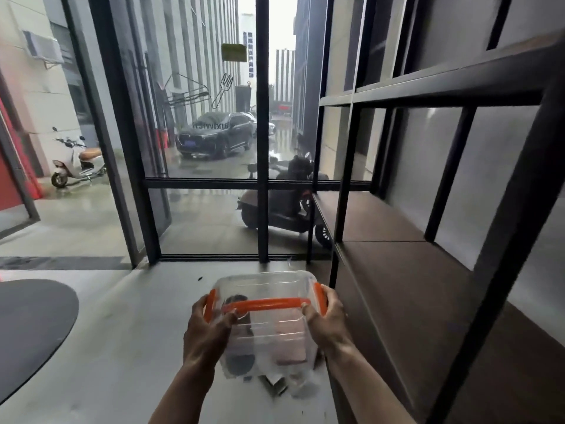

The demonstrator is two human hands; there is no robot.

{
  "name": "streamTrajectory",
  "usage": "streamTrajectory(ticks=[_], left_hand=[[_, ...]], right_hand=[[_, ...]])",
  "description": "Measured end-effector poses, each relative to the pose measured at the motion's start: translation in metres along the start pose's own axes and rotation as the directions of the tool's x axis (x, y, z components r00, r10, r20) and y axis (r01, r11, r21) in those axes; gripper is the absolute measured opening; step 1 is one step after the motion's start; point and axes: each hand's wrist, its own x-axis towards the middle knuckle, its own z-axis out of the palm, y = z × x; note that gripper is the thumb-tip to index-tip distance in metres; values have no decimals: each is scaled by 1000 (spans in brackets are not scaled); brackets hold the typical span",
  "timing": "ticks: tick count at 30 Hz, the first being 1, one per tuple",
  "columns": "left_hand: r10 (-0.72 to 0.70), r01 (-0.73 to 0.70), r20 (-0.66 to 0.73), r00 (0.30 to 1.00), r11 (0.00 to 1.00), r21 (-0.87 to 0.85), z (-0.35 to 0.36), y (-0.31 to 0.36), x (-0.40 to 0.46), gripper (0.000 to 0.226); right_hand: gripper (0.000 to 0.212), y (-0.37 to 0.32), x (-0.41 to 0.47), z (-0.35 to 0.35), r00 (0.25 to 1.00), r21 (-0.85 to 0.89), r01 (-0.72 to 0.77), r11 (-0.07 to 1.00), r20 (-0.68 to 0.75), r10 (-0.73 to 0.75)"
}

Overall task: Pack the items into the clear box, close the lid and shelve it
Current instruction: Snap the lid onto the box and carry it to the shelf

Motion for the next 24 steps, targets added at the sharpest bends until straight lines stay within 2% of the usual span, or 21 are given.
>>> streamTrajectory(ticks=[3, 8, 15, 20, 24], left_hand=[[13, -13, 13, 1000, 1000, 21, 35, 7, 78, 82], [39, -43, 63, 997, 997, 61, 110, 36, 196, 79], [76, -103, 268, 961, 991, 89, 235, 73, 309, 75], [110, -172, 531, 840, 983, 69, 352, 84, 341, 73], [122, -210, 705, 698, 977, 39, 439, 87, 334, 73]], right_hand=[[55, 2, 80, 15, 1000, -6, 14, 1000, -24, -14], [58, 4, 215, 22, 999, 90, -29, 996, -43, 32], [56, 2, 332, -27, 965, 145, -92, 985, -230, 124], [54, 20, 366, -92, 875, 138, -126, 982, -452, 176], [55, 36, 365, -143, 728, 129, -194, 973, -645, 230]])
